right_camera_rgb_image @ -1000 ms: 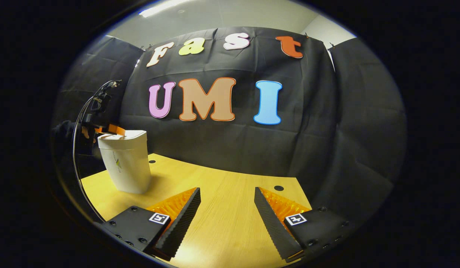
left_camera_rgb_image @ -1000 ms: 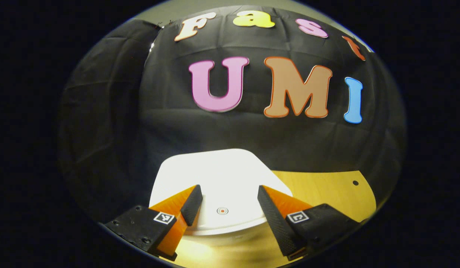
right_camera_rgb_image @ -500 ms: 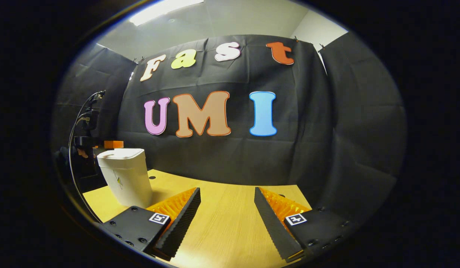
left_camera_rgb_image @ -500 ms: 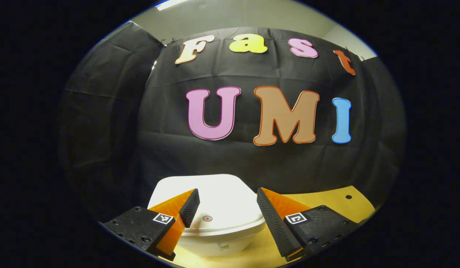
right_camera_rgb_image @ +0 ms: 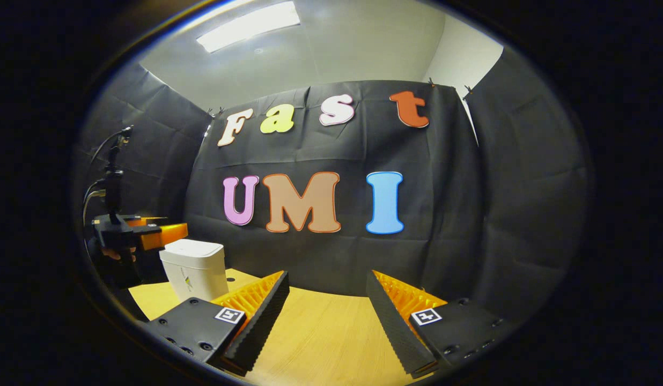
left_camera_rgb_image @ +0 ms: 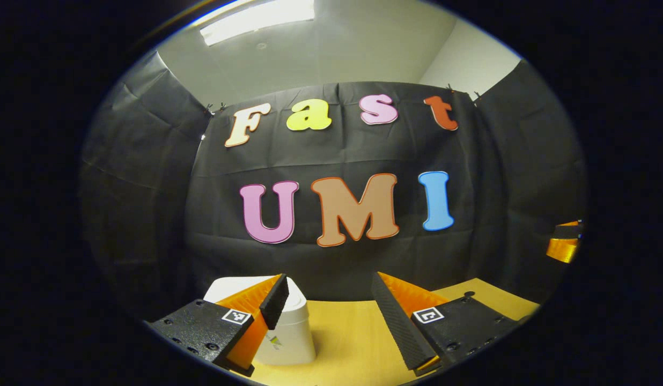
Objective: Press the lid of the desktop garbage bin to open it, pick up the crumpled paper on the desktop and throw it into the bin, then pick up the pop can on the desktop and drop it into the bin, and finally close the garbage bin lid.
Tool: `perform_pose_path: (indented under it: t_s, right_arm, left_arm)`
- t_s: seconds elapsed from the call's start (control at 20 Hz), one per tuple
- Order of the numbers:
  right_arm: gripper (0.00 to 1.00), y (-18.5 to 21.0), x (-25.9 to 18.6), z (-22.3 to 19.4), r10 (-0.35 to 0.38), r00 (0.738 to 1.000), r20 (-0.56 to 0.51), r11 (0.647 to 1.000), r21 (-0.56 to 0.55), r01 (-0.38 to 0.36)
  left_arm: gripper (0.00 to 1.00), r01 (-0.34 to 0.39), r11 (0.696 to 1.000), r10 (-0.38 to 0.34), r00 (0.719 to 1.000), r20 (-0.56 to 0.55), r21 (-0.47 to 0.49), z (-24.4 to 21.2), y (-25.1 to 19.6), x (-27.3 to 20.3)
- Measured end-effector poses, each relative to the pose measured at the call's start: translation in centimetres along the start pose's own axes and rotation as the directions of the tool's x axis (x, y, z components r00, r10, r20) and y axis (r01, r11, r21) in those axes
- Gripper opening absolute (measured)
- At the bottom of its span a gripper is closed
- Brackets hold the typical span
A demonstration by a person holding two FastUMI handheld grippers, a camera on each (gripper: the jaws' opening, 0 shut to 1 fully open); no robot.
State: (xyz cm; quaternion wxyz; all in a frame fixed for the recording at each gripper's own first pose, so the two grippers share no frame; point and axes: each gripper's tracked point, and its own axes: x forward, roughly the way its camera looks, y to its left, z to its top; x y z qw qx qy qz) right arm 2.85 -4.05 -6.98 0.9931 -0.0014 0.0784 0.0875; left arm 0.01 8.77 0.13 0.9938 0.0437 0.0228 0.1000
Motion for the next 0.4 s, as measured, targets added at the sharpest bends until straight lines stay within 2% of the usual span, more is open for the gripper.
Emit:
perform_pose_path:
  t_s: [0.25,0.4]
  right_arm:
    - [0.97,-0.9,-1.9,-0.2,-0.106,0.994,-0.021,0.988,0.110,0.108]
    - [0.96,-0.8,-2.5,-0.1,-0.143,0.990,-0.017,0.983,0.113,0.144]
  left_arm:
    - [0.94,0.083,0.995,-0.084,0.996,-0.005,-0.049,-0.8,-4.3,-2.8]
    - [0.94,0.099,0.989,-0.099,0.995,0.002,-0.111,-1.1,-5.4,-3.3]
